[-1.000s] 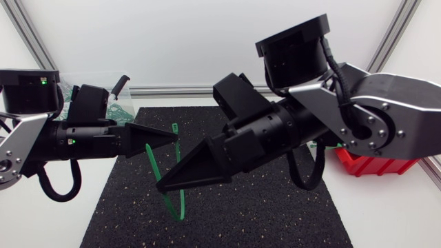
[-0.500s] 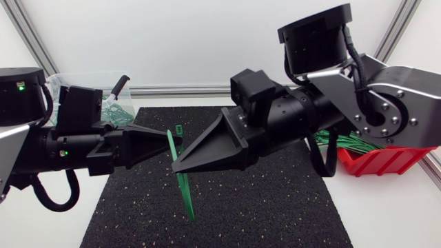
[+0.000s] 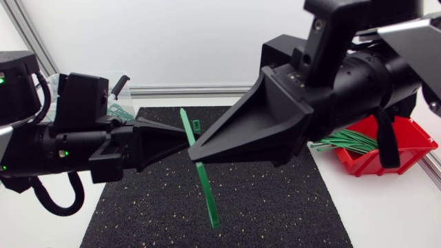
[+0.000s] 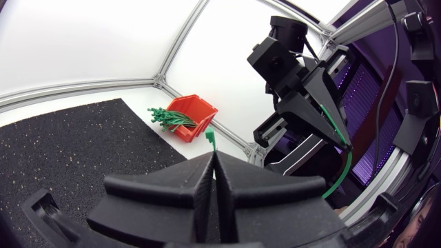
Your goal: Take a green cable tie from the red box, thread the tail through the head to close it, then place it in the transparent bin on the left.
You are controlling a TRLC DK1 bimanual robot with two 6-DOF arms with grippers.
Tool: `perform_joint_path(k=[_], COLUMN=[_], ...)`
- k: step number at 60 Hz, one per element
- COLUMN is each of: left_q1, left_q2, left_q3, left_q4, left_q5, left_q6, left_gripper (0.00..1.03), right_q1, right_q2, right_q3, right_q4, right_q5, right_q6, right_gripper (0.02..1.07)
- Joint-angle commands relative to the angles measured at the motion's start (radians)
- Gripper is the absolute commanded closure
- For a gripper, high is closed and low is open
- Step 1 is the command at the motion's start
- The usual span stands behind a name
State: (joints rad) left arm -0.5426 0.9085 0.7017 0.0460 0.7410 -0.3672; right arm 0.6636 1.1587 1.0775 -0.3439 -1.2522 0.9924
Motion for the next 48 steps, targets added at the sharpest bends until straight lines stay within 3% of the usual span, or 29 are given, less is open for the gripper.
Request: perform_joint_path(k=[1, 29, 48], left_q1=[-0.011, -0.143, -0.151], left_q2=[-0.025, -0.095, -0.109], left_q3=[0.058, 0.087, 0.078], left_q4=[0.009, -0.008, -0.012], left_q5=[-0.009, -0.144, -0.169], left_q6=[-0.032, -0.01, 0.022], left_gripper=[1.0, 1.0, 1.0], right_q1=[-0.009, -0.022, -0.038], right_q2=[-0.01, -0.047, -0.033], right_q3=[0.033, 0.052, 0.042], right_q4=[-0.043, -0.141, -0.149], right_q5=[-0.006, 0.0, 0.004], right_q6=[0.026, 0.022, 0.023], right_gripper=[1.01, 1.01, 1.01])
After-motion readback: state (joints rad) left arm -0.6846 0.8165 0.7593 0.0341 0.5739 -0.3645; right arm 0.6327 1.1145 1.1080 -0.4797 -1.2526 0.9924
